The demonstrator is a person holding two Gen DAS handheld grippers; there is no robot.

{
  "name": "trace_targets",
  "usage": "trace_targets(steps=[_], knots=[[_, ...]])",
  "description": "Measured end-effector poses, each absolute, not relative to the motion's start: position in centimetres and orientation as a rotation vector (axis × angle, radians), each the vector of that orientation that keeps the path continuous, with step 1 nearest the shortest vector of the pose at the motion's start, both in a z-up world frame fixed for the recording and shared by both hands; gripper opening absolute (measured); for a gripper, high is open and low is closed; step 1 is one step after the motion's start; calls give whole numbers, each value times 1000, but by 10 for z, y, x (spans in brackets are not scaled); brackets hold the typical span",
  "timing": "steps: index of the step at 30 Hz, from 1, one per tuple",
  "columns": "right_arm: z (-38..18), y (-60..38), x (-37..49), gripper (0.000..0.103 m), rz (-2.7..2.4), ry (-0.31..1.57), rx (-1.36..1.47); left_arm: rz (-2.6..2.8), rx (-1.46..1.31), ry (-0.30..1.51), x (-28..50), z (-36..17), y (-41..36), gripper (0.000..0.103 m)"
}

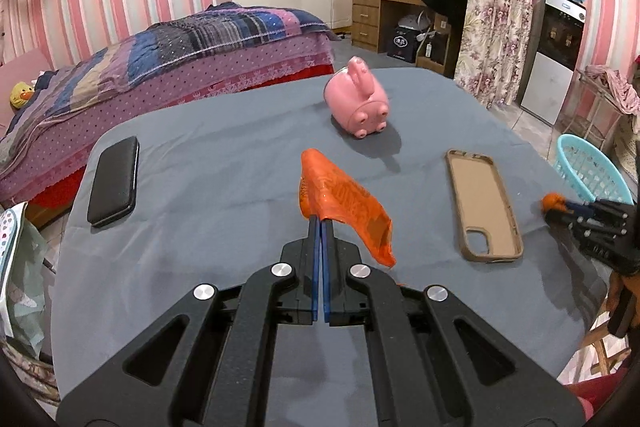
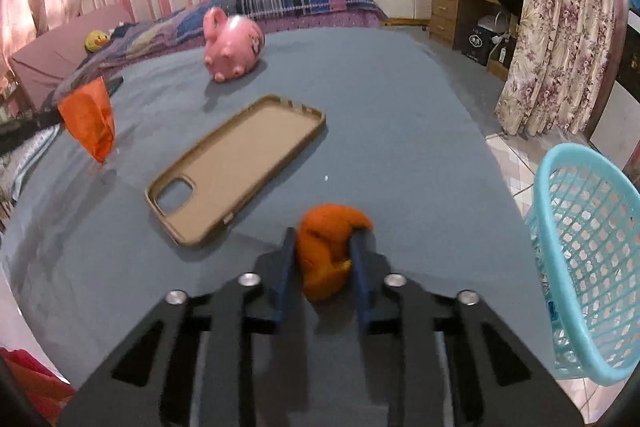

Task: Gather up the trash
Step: 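Carry the orange bag and orange over the light-blue basket and release both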

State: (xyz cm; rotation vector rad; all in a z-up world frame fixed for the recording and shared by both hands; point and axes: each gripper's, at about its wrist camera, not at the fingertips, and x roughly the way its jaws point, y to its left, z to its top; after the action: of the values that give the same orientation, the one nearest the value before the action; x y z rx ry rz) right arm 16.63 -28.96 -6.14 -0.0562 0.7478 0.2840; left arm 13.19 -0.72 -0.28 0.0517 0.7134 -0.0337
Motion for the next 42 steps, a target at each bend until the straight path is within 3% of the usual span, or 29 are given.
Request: trace_targets(steps=[7,21,42], knots=[[-19,-359,151,23,81,638,-35,-131,85,646,145,22,-59,0],[7,-483,144,23,-178,583,39,-439,162,535,170,41,-227,0],[-18,-565,124,23,-337,574,248,-673,200,633,202,-13,-390,0]])
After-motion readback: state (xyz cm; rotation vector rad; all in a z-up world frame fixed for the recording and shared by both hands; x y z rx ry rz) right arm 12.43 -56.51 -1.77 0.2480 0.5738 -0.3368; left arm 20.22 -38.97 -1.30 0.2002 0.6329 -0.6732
